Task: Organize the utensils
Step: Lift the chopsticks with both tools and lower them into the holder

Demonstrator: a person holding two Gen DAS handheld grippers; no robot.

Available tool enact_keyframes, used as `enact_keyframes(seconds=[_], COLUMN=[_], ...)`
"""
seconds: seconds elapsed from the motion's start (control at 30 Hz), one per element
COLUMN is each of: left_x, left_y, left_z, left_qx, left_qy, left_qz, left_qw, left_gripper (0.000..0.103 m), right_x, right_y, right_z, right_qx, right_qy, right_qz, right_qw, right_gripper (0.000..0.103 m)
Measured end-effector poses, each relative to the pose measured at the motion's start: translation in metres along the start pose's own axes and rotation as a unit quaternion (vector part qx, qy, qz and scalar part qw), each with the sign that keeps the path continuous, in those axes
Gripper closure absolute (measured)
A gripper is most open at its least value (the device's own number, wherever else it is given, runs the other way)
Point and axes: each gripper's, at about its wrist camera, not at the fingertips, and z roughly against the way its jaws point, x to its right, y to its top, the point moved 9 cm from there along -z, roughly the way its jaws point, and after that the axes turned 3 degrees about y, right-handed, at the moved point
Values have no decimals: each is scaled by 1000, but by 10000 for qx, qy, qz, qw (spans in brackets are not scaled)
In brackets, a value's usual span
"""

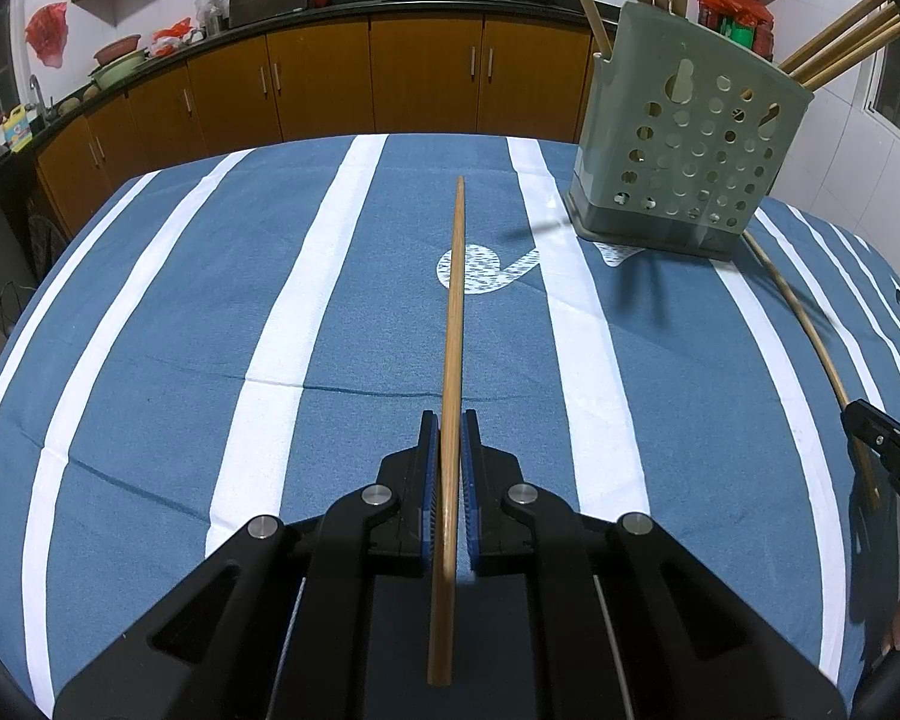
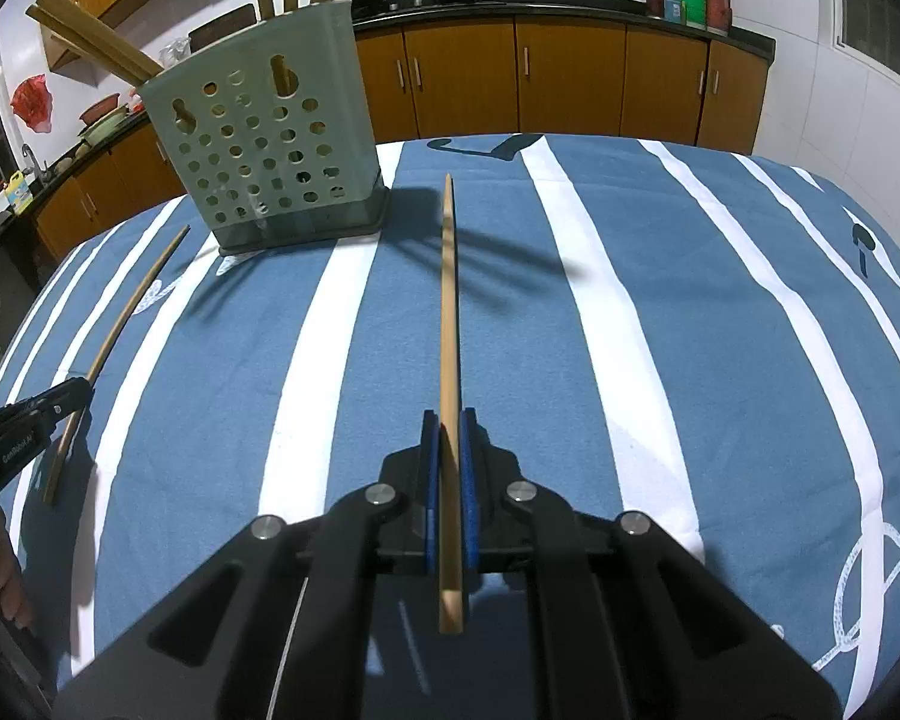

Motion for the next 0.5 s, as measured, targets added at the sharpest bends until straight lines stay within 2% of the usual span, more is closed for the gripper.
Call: enact_keyframes(seconds=[0.5], left_x=[2], left_y=[-3], left_z=[2], left_qx=[-5], left_qy=[-73], left_qz=[-22], left_qw=[10000], left_gripper=[94], right_x=[-3], right_y=[-1], right_z=[-1], right_qx=[-14], right_qy=[38], right_qz=[83], right_qw=[10000], right_gripper=[94])
